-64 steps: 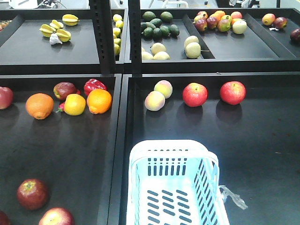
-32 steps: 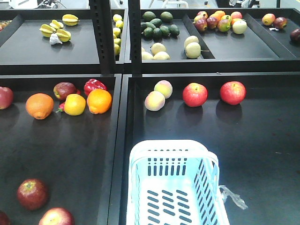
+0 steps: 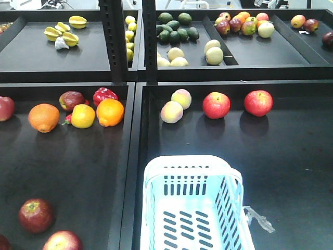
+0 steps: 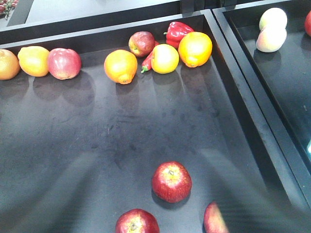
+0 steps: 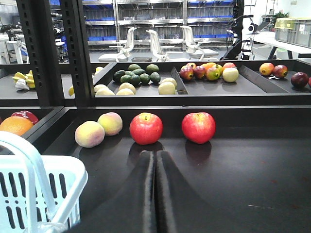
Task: Pick three apples into basket with both arms
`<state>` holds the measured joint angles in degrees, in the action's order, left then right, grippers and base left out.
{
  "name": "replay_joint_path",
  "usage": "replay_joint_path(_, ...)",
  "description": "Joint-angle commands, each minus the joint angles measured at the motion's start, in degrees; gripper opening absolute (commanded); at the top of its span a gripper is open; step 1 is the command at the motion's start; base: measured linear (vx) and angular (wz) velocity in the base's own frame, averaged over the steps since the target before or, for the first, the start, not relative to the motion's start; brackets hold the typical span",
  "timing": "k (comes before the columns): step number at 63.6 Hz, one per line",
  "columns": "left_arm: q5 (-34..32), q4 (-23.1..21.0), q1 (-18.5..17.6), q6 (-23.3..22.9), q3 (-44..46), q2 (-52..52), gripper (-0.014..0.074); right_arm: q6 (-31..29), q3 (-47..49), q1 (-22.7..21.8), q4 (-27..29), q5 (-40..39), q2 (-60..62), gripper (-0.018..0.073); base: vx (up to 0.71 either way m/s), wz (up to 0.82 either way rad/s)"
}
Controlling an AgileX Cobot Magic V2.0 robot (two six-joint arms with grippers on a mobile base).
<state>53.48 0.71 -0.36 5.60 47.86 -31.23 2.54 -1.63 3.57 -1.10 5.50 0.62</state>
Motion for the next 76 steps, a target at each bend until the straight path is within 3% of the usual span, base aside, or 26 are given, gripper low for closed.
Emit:
replay_joint_path(1,-5.33,-0.71,-0.95,1.48,1.78,-0.63,0.0689,-0.48,-0.84,-0.07,-0.44,-4.58,0.58,-0.0009,0.00,0.00)
replay_joint_path(6,-5.51,-2.48,-2.40,8.60,2.14,-1.68,0.0694,-0.48,-0.84,-0.07,-0.44,-4.51,0.58,-0.0009,0.00,0.00)
replay_joint_path(13,-4.82,-9.55,-4.44,19.12,3.71,-5.16,0.0685,-0.48,-0.84,-0.07,-0.44,-4.51,0.58,-0.0009,0.00,0.00)
replay_joint_path(23,-4.98,-17.64,-7.60,26.34,7.25,-11.89,0.0680,-0.48,-0.84,-0.07,-0.44,-4.51,0.58,-0.0009,0.00,0.00)
replay_joint_path(40,-7.22,-18.69,-18.03,38.21,12.48,-24.17,0.0654,-0.48,-0.84,-0.07,-0.44,-4.51,0.58,-0.0009,0.00,0.00)
replay_joint_path(47,-9.72,-18.04,-23.02,40.66,13.41,-29.10,0.0648,-0.48,-0.84,-0.07,-0.44,-4.51,0.58,-0.0009,0.00,0.00)
replay_joint_path(76,-17.37,-10.05,-39.40,40.54,20.85,-49.72,0.0638,-0.48,-0.84,-0.07,-0.44,-4.51,0.58,-0.0009,0.00,0.00)
